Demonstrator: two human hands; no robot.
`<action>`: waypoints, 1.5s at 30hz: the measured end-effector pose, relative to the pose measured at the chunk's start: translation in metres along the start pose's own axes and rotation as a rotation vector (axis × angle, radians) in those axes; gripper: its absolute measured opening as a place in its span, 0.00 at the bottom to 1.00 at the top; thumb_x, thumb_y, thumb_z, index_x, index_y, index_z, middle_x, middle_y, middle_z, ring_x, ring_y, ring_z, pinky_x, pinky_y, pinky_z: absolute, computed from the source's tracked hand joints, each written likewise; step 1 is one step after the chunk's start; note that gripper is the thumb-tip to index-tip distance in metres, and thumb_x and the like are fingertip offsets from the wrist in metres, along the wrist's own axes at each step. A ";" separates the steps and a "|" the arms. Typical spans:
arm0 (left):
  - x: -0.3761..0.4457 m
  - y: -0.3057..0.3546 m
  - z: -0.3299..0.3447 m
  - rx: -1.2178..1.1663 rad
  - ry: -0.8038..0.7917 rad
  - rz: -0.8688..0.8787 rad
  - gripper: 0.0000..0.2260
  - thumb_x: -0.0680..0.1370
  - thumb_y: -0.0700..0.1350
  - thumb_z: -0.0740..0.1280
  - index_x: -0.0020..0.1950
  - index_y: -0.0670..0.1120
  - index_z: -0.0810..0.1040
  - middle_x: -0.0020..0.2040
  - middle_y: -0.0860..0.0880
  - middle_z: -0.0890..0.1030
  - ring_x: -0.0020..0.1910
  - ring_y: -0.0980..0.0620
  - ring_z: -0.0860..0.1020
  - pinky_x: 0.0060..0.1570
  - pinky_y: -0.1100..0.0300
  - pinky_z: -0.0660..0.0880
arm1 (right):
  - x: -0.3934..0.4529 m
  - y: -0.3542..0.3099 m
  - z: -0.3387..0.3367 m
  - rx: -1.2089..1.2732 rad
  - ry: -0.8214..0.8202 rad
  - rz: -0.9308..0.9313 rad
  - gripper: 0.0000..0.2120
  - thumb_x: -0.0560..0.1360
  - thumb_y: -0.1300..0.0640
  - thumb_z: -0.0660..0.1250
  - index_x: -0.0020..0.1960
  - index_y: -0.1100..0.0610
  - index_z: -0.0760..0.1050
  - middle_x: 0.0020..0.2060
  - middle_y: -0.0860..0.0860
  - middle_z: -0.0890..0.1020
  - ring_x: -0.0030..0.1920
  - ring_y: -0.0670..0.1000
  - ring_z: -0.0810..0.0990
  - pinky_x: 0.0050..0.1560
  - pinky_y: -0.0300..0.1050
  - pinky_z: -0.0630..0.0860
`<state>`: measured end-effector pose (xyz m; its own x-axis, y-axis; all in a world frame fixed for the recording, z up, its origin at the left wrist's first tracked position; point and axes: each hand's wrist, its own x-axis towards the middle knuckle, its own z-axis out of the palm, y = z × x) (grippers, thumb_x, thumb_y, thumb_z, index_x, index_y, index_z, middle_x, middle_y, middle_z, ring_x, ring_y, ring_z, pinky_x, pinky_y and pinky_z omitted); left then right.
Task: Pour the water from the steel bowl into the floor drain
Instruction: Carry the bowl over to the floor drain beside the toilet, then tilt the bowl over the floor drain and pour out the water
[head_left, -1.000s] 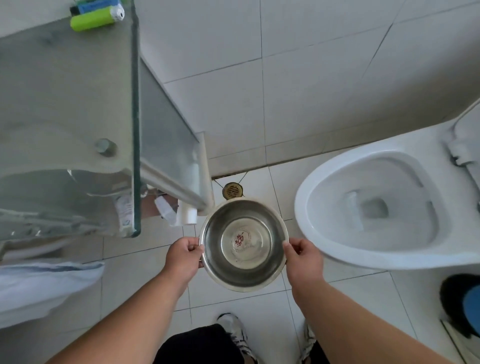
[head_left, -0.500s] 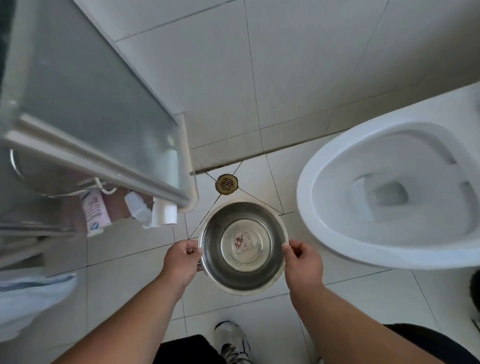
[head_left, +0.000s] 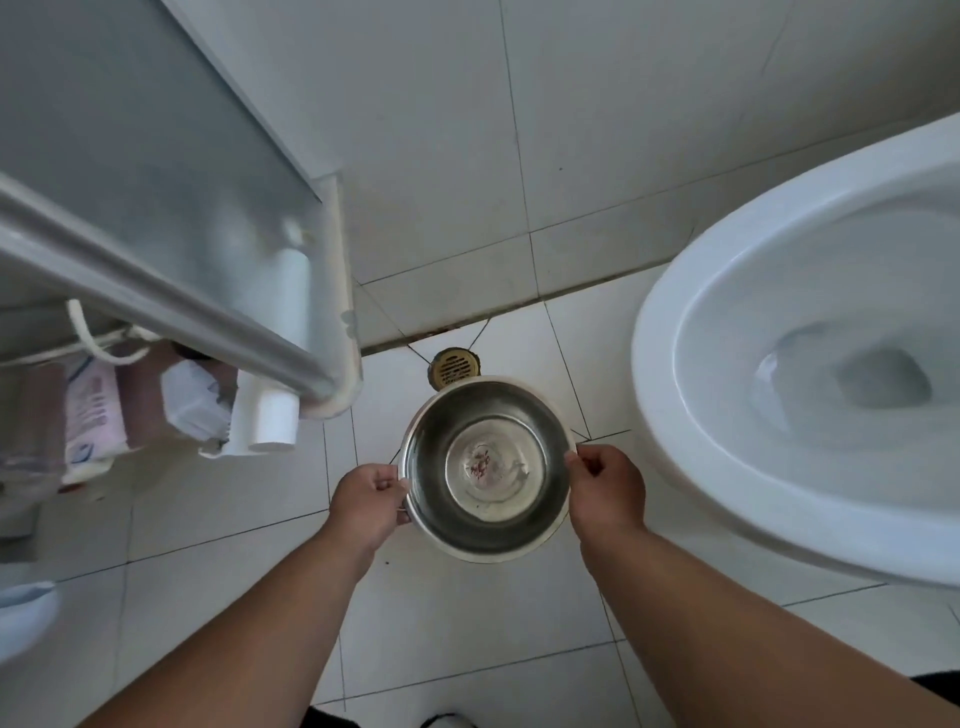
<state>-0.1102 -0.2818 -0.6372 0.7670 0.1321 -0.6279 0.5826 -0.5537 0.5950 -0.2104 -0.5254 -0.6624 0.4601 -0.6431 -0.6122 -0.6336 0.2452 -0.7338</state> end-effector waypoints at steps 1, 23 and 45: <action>0.007 -0.001 0.003 -0.004 0.002 0.003 0.09 0.85 0.33 0.68 0.51 0.41 0.87 0.42 0.44 0.89 0.36 0.52 0.87 0.34 0.63 0.84 | 0.006 0.002 0.004 -0.001 0.000 -0.017 0.08 0.80 0.57 0.70 0.41 0.50 0.79 0.37 0.45 0.83 0.37 0.44 0.80 0.34 0.39 0.70; 0.109 -0.009 0.014 -0.079 0.006 0.016 0.10 0.85 0.34 0.69 0.49 0.45 0.85 0.48 0.42 0.88 0.44 0.46 0.85 0.30 0.65 0.82 | 0.091 0.025 0.084 -0.029 0.026 -0.151 0.03 0.80 0.58 0.72 0.48 0.55 0.83 0.41 0.49 0.85 0.44 0.52 0.84 0.52 0.50 0.81; 0.135 -0.037 0.010 -0.202 0.041 -0.016 0.09 0.85 0.34 0.68 0.61 0.39 0.87 0.52 0.37 0.89 0.49 0.40 0.86 0.57 0.42 0.86 | 0.084 0.025 0.103 -0.040 0.020 -0.166 0.03 0.80 0.58 0.73 0.48 0.58 0.83 0.38 0.47 0.83 0.42 0.51 0.82 0.48 0.46 0.76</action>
<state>-0.0306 -0.2518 -0.7489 0.7652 0.1751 -0.6196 0.6336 -0.3760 0.6762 -0.1235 -0.4988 -0.7629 0.5483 -0.6870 -0.4769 -0.5740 0.1056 -0.8121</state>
